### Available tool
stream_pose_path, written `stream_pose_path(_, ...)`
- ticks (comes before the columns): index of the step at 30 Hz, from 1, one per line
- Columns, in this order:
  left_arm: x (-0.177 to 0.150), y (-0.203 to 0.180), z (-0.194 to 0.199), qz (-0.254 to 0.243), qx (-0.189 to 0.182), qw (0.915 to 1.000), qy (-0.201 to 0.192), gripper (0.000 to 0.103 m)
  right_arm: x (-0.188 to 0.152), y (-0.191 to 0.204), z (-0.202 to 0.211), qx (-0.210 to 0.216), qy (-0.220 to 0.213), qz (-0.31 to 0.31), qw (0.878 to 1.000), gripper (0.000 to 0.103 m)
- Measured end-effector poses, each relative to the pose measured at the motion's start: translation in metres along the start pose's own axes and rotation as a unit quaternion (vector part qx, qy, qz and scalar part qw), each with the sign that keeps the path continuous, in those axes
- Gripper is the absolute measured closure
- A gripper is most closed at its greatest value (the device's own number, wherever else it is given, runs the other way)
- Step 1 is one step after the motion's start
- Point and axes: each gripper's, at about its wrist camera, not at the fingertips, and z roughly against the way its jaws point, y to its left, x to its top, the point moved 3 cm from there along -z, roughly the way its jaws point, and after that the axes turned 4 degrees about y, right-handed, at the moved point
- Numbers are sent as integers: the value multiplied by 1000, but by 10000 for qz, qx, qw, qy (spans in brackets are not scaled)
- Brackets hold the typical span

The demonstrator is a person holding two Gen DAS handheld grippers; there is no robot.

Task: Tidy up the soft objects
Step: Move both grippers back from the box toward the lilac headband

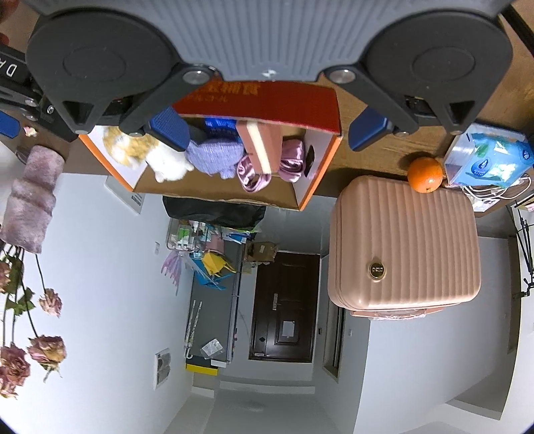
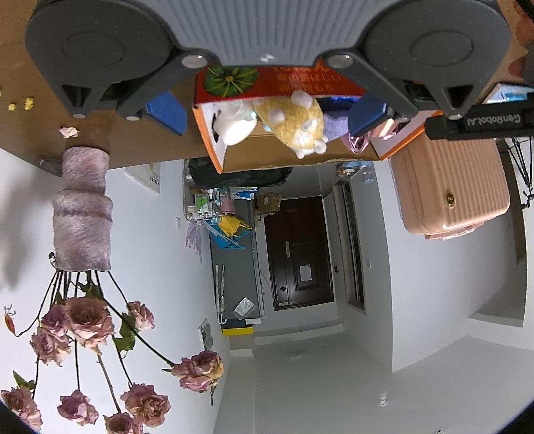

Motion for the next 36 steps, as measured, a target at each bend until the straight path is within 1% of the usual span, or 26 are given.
stream_pose_path(14, -30, -6, 33, -215, -128, 9996, 134, 0, -23, -17, 43, -48, 69, 267, 9996, 0)
stream_pose_path(23, -50, -14, 52, -369, -212, 9987, 277, 0, -40, -24, 61, -24, 254, 415, 9988, 0)
stream_pose_path(31, -61, -19, 58, -462, -239, 9979, 382, 0, -48, -29, 63, -48, 403, 442, 9982, 0)
stream_pose_path(36, -64, -19, 57, -477, -279, 9975, 437, 0, -52, -31, 53, -66, 616, 456, 9970, 0)
